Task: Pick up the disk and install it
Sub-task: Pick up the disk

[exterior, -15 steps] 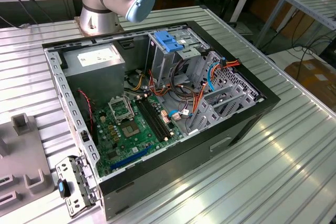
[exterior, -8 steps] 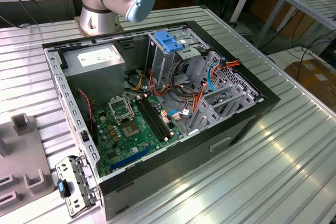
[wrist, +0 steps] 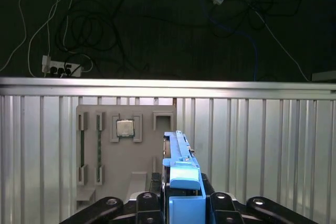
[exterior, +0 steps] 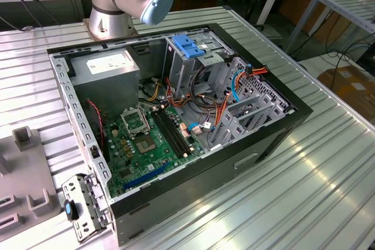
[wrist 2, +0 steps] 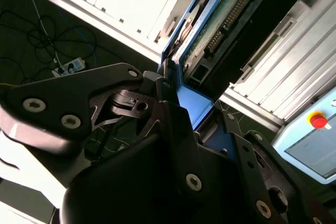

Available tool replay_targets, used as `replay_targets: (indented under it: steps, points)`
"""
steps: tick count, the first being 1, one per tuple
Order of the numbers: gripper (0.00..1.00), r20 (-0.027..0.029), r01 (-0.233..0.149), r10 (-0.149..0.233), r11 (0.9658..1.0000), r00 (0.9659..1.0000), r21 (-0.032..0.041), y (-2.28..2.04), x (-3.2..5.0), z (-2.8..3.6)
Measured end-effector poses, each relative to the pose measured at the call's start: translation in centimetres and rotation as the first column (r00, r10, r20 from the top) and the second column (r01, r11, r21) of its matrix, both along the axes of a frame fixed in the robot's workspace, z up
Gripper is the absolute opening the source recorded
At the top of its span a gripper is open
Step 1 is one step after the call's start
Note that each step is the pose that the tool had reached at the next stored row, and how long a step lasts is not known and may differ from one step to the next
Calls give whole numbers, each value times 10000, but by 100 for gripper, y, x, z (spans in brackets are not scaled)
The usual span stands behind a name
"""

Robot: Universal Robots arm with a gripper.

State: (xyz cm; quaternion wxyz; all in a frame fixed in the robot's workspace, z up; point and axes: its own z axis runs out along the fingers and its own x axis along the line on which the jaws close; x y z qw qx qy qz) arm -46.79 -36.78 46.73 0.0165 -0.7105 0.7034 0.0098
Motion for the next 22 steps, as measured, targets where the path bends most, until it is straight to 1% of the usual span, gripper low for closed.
replay_targets:
  steps: [6, 22]
  points:
    - [37, -1, 0, 0, 10000, 10000, 0, 0, 41, 1]
    - [37, 0, 0, 0, 10000, 10000, 0, 0, 107, 0]
